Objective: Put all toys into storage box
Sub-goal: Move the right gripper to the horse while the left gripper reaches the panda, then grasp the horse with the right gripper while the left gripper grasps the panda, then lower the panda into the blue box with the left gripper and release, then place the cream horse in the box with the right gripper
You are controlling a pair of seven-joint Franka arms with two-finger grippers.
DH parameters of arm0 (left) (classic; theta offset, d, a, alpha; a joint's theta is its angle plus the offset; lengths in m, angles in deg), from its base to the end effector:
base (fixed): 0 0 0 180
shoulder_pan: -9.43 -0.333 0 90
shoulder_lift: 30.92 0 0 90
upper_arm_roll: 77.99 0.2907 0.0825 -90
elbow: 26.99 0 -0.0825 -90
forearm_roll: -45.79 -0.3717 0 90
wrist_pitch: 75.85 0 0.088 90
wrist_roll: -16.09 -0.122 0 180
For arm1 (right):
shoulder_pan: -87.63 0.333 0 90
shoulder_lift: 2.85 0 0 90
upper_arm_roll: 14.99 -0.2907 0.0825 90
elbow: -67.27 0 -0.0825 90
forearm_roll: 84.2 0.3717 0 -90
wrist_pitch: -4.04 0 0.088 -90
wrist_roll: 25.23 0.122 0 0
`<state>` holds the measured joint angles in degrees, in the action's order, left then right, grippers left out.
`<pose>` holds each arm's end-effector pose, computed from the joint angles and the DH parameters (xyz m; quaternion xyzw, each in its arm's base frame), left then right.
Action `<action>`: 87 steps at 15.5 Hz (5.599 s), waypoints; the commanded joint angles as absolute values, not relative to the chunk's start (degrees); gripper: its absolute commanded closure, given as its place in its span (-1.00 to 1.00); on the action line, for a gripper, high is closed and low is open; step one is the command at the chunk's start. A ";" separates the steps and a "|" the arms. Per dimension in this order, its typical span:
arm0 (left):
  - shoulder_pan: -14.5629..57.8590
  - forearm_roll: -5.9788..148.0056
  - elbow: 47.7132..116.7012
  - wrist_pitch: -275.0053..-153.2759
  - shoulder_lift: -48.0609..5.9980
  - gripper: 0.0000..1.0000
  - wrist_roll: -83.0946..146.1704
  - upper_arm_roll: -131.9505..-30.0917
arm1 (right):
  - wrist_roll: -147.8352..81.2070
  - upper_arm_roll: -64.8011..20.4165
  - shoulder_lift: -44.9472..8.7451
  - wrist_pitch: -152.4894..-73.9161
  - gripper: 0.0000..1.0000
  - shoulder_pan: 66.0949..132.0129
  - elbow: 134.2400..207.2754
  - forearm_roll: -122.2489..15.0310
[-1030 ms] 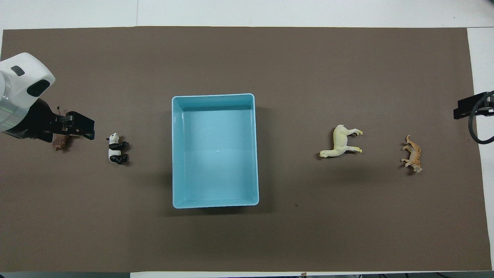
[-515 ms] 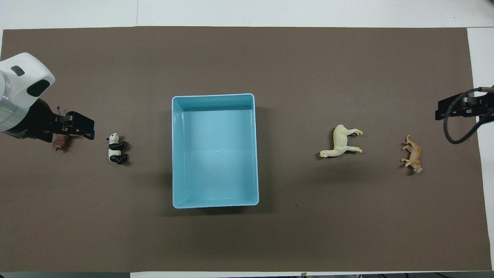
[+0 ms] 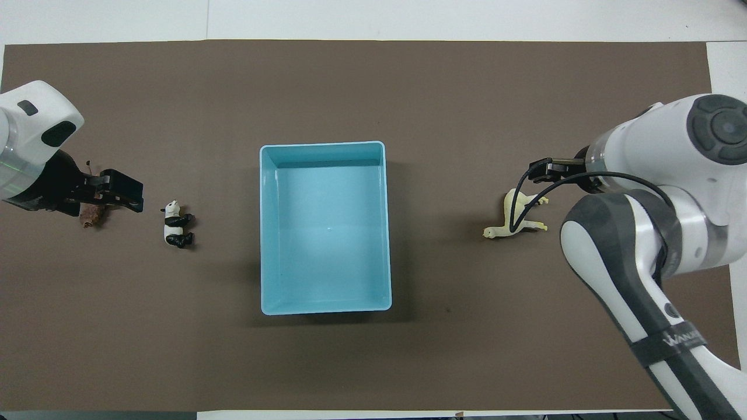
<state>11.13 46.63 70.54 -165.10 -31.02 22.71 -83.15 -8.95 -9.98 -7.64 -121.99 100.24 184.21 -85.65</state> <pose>0.5270 -0.0652 0.5243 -0.9974 0.0017 0.0717 0.0012 0.5581 0.0738 0.3756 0.9969 -0.0683 0.0398 0.0060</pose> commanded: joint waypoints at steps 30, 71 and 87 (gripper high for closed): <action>8.73 45.96 109.06 -218.32 -26.96 -0.19 25.06 -82.92 | 0.79 -9.98 -14.98 -144.08 1.00 104.86 194.46 -85.87; 6.12 40.25 86.73 -199.22 -26.17 -1.00 31.18 -83.18 | 18.87 -11.65 -13.64 -113.54 1.00 124.78 166.15 -84.28; -8.32 40.25 90.43 -224.99 -13.16 -1.00 25.24 -83.09 | 34.54 -11.12 -27.03 -117.17 -1.00 130.88 156.66 -85.61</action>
<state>-7.81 40.93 89.02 -222.13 -13.89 26.23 -82.81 33.51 -10.75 -28.38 -120.45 133.06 159.33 -85.65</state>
